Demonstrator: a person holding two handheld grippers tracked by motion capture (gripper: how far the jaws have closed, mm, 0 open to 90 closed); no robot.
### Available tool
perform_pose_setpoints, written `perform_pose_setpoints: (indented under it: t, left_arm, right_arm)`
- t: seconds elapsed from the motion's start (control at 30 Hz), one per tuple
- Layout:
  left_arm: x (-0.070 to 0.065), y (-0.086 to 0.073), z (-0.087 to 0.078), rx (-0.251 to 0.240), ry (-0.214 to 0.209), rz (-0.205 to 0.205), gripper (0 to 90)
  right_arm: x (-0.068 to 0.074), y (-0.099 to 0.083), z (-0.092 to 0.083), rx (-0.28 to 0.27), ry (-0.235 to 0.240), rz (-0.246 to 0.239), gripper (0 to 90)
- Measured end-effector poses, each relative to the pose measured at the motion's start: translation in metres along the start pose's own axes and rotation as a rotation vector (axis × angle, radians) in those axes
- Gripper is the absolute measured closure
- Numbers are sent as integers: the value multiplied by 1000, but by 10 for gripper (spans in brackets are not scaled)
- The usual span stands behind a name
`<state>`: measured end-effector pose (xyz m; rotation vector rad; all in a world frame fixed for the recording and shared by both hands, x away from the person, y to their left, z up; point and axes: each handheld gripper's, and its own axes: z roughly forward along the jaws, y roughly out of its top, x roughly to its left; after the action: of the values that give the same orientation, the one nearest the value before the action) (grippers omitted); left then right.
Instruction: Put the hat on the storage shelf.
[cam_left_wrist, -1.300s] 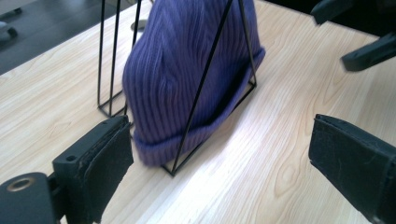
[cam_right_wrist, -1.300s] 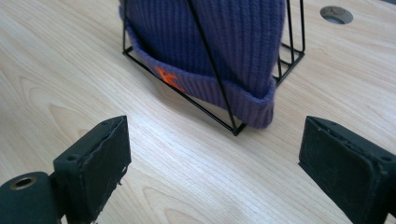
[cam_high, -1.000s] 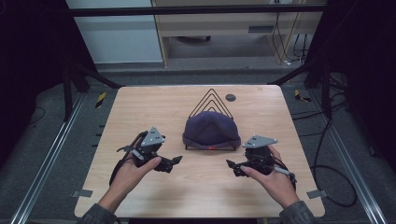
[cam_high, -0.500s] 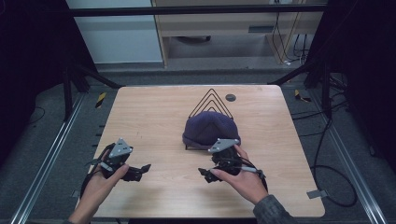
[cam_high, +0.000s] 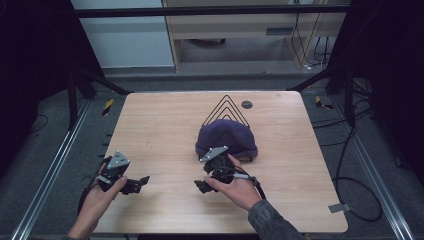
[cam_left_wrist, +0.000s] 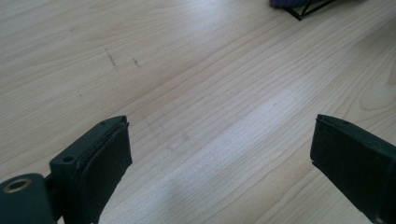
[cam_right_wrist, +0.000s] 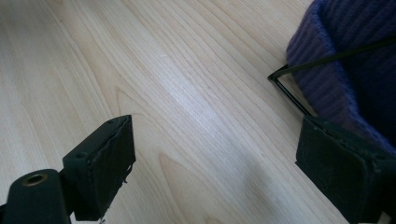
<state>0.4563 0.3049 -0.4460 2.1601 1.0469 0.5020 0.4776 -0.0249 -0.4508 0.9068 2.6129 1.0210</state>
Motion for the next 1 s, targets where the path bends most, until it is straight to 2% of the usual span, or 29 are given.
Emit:
perform_pose_setpoints:
  t: [0.23,0.27,0.57,0.77,0.93,1.0]
  left_arm:
    - [9,-1,16,18,-4,-17,46]
    - [11,0,18,21,-6,-20,46]
    - [18,-4,39,50,-15,-34,46]
    - [17,-4,47,67,-16,-23,45]
    - [18,-4,52,81,-22,-22,43]
    - [18,-5,54,90,-18,-24,42]
  right_arm:
    - [-3,7,18,1,8,42,133]
    - [-2,8,26,5,13,57,135]
    - [4,15,53,2,7,87,140]
    - [6,16,66,-10,-18,98,138]
    - [4,14,71,-18,-40,113,125]
    - [4,14,73,-6,-49,115,120]
